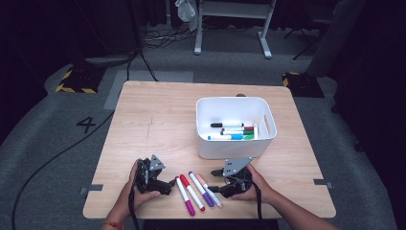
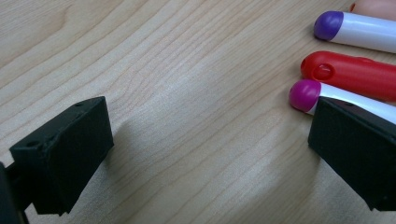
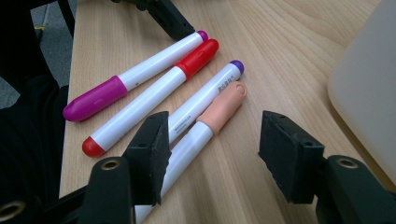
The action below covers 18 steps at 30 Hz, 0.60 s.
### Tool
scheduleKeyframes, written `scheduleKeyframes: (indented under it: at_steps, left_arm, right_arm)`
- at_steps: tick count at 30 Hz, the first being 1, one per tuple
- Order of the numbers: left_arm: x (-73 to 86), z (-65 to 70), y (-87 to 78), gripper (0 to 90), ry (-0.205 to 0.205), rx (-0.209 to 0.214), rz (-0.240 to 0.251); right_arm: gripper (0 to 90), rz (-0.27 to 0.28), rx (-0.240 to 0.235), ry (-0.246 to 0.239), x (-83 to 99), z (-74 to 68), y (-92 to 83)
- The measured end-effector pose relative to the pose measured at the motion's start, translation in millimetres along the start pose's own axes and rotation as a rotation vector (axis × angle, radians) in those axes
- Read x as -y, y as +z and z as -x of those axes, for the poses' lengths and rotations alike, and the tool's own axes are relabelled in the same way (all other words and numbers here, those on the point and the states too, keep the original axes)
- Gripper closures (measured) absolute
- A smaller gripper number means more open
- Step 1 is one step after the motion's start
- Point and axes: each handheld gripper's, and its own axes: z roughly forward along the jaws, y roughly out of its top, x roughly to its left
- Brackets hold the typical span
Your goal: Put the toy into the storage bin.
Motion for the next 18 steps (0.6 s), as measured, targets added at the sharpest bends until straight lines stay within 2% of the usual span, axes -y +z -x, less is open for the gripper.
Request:
scheduleKeyframes:
  at_steps: [6, 15, 18]
  left_arm:
    - [0.0, 0.0, 0.0, 0.0, 0.0, 0.0, 0.0]
    - [0.0, 0.0, 0.0, 0.0, 0.0, 0.0, 0.0]
    - [0.0, 0.0, 0.0, 0.0, 0.0, 0.0, 0.0]
  right_arm:
    - [44.3, -0.015, 0.0, -0.002, 0.2, -0.4, 7.1]
    - [44.4, -0.029, 0.005, 0.026, 2.2, 1.5, 14.9]
    - [44.5, -0.034, 0.008, 0.018, 1.7, 0.8, 17.6]
